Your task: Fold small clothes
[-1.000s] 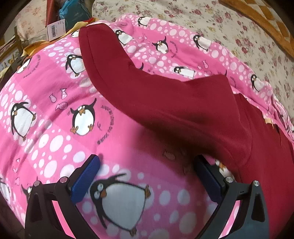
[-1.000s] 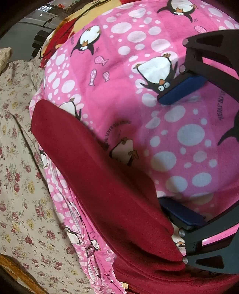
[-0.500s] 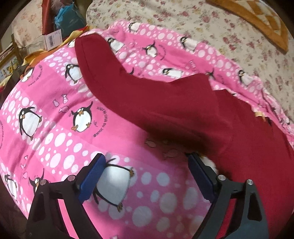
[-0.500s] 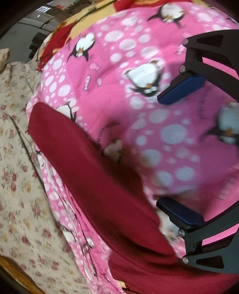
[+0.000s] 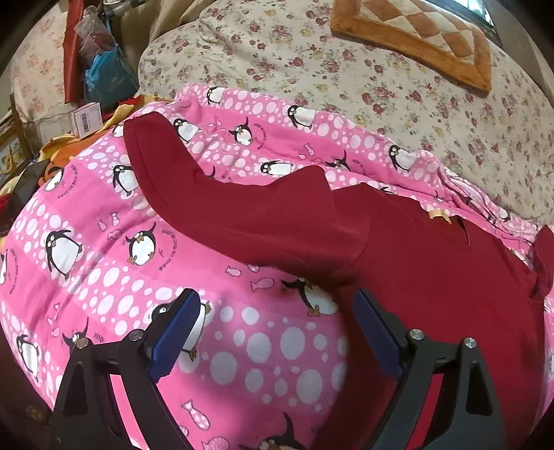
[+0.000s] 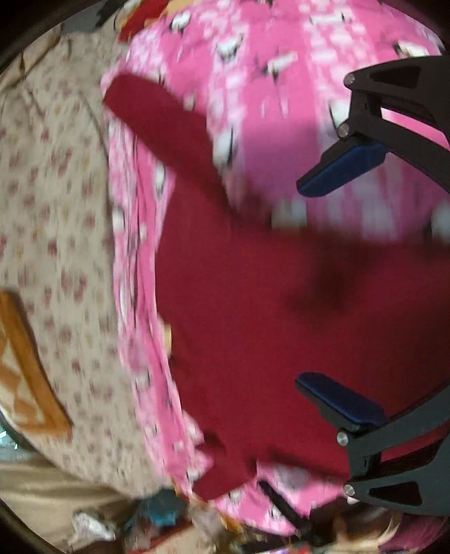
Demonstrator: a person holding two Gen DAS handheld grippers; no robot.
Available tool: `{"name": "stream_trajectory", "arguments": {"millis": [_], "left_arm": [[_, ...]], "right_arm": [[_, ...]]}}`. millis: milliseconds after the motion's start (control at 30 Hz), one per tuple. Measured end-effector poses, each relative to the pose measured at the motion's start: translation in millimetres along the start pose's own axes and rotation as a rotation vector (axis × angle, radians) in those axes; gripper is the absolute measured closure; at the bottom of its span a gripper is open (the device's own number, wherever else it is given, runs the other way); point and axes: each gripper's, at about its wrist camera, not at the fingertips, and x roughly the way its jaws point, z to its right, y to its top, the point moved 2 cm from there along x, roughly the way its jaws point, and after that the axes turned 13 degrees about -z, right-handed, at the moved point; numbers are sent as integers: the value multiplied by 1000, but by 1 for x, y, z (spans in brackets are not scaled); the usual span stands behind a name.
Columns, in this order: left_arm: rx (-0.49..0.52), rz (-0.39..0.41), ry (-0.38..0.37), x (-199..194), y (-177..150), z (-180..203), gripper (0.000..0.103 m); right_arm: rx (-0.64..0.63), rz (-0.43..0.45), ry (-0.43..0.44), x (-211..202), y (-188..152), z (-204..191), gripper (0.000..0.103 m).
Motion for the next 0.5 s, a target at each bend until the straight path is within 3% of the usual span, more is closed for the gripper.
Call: {"name": "stream_trajectory", "arguments": {"millis": [67, 233, 500], "left_arm": [[9, -1, 2, -1, -3, 2, 30], [12, 5, -8, -6, -6, 0, 30], [2, 1, -8, -5, -4, 0, 30]], "right_arm": [[-21, 0, 44, 4, 4, -28, 0], [-77, -54, 52, 30, 19, -75, 0], [-92, -31, -31, 49, 28, -111, 0]]}}
